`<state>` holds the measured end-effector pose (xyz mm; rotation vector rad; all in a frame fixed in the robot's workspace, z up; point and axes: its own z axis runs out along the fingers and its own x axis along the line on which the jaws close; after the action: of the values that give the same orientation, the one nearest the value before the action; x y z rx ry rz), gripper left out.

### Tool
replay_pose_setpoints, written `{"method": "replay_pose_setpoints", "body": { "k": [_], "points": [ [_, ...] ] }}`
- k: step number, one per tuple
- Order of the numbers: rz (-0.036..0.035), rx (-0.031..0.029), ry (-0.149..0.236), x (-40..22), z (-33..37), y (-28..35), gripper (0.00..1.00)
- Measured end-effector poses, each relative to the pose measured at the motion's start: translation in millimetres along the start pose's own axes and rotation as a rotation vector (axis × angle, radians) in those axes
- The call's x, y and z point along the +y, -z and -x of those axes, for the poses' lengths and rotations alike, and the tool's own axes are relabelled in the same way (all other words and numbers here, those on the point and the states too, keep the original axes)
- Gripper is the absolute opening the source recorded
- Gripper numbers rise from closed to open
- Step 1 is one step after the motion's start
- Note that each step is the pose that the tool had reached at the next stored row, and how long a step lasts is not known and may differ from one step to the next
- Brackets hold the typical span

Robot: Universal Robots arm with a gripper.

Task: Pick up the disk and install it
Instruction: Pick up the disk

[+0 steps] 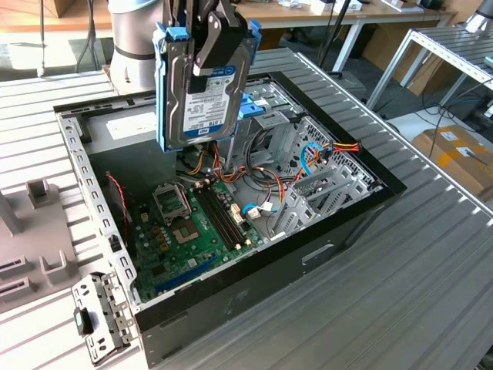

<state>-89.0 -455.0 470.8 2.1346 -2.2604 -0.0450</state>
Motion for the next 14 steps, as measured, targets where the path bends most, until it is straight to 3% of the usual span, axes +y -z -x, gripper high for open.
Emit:
{"method": "replay_pose_setpoints", "body": {
  "k": [14],
  "points": [
    [0.0000, -0.0001, 0.000, -1.1, -8.7, -0.1, 0.36]
  ]
}}
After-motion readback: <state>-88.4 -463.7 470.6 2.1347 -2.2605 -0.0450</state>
